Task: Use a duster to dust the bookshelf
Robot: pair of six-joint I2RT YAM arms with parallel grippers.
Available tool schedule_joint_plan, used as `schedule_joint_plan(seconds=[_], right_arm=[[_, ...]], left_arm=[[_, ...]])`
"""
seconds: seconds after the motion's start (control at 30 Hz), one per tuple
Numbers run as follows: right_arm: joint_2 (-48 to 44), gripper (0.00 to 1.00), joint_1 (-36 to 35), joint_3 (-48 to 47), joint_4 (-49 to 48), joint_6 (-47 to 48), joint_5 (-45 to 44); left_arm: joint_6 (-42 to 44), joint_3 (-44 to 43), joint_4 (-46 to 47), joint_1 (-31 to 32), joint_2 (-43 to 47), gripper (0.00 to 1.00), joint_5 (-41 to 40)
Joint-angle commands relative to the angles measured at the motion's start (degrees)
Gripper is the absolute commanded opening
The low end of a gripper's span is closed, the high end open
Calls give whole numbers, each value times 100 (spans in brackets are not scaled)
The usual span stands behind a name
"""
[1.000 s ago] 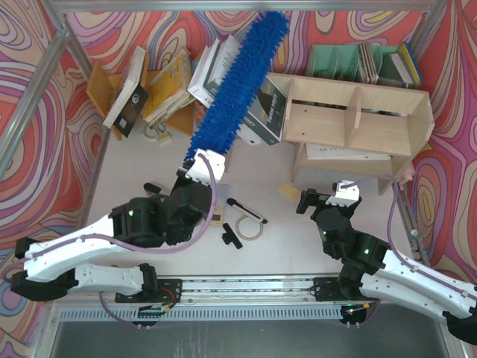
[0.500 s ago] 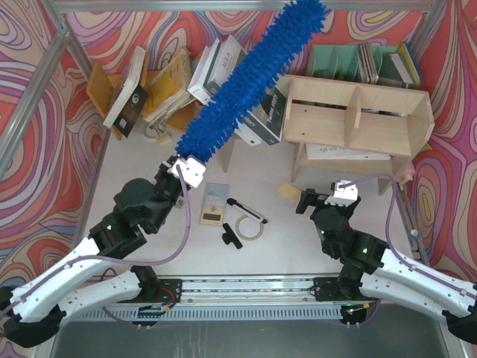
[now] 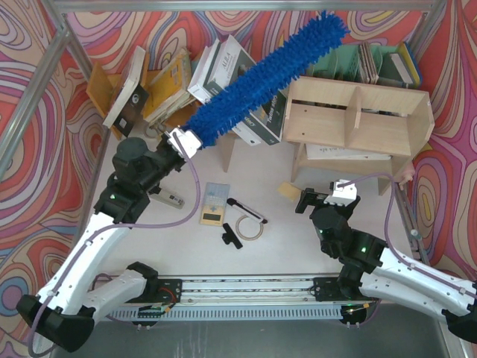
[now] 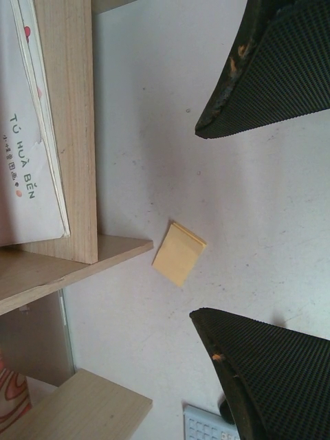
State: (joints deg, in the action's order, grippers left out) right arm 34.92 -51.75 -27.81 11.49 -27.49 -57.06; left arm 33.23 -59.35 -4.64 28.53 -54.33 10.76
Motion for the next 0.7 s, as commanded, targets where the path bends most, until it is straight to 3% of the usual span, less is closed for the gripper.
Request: schedule_joint_plan(seconds=[0.0, 0.23, 0.67], right_arm=[[77, 99, -24, -176, 62, -81, -216], [138, 99, -24, -192, 66, -82, -253], [126, 99, -27, -183, 54, -73, -266]], left_arm=[[-111, -426, 335, -591, -59, 0, 1474], [-125, -414, 330, -806, -300, 0, 1870], [-341, 495, 1132, -737, -612, 0, 2296]])
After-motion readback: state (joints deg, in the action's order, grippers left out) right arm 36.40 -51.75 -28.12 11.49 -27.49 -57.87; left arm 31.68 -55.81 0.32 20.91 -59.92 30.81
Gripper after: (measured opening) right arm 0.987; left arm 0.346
